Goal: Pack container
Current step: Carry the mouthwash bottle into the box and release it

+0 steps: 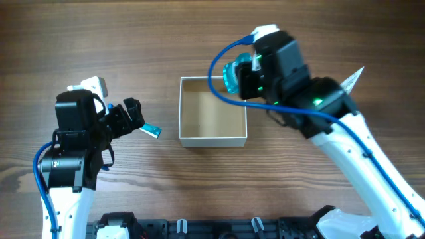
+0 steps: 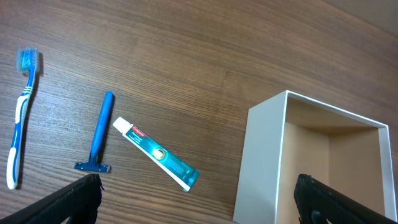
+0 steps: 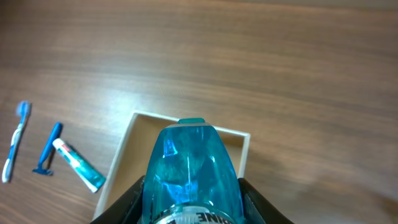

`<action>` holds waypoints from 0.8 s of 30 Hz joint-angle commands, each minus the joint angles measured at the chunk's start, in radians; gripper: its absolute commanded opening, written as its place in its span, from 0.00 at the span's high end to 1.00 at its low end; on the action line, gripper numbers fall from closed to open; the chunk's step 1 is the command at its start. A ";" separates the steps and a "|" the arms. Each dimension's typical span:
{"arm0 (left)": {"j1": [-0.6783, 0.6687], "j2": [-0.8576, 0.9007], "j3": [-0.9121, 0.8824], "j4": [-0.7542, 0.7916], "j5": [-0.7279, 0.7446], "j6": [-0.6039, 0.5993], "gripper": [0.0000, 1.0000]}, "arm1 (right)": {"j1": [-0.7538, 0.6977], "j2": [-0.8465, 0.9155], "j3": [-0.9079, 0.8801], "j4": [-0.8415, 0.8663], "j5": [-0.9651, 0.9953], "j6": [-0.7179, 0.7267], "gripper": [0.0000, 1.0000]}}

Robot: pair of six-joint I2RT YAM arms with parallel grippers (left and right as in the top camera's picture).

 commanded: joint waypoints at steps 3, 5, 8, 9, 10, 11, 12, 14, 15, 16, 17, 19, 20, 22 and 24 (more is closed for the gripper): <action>-0.005 0.002 0.021 0.003 0.012 -0.016 0.00 | 0.105 0.160 0.042 0.026 0.073 0.140 0.96; -0.005 0.002 0.021 0.003 0.011 -0.016 0.00 | 0.112 0.214 0.062 0.025 0.068 0.141 0.96; -0.005 0.002 0.021 0.003 0.000 -0.016 0.00 | 0.114 0.294 0.088 0.030 0.062 0.141 0.96; -0.005 0.002 0.021 0.003 0.000 -0.016 0.00 | 0.114 0.314 0.091 0.034 0.062 0.148 0.96; -0.005 0.002 0.021 0.003 0.000 -0.015 0.00 | 0.115 0.332 0.094 0.037 0.062 0.163 0.96; -0.005 0.002 0.021 0.003 -0.013 -0.015 0.00 | 0.115 0.351 0.094 0.044 0.062 0.172 0.96; -0.005 0.003 0.021 0.002 -0.030 -0.011 0.00 | 0.116 0.364 0.094 0.047 0.062 0.190 0.96; -0.005 0.007 0.021 -0.006 -0.080 0.075 0.00 | 0.123 0.386 0.095 0.057 0.061 0.206 0.96; -0.005 0.010 0.021 -0.010 -0.106 0.098 0.00 | 0.126 0.394 0.095 0.064 0.061 0.206 0.96; -0.005 0.015 0.021 -0.019 -0.166 0.120 0.00 | 0.132 0.399 0.095 0.071 0.062 0.206 0.96; -0.005 0.024 0.021 -0.028 -0.214 0.121 0.00 | 0.135 0.406 0.095 0.079 0.062 0.206 0.96; -0.005 0.040 0.021 -0.042 -0.231 0.120 0.00 | 0.137 0.416 0.095 0.089 0.062 0.207 0.96; -0.005 0.050 0.021 -0.046 -0.232 0.120 0.00 | 0.137 0.422 0.095 0.092 0.062 0.207 0.96; -0.005 0.072 0.021 -0.050 -0.232 0.120 0.00 | 0.137 0.444 0.096 0.097 0.061 0.207 0.96; -0.006 0.081 0.021 -0.050 -0.232 0.120 0.00 | 0.137 0.464 0.097 0.101 0.053 0.206 0.96</action>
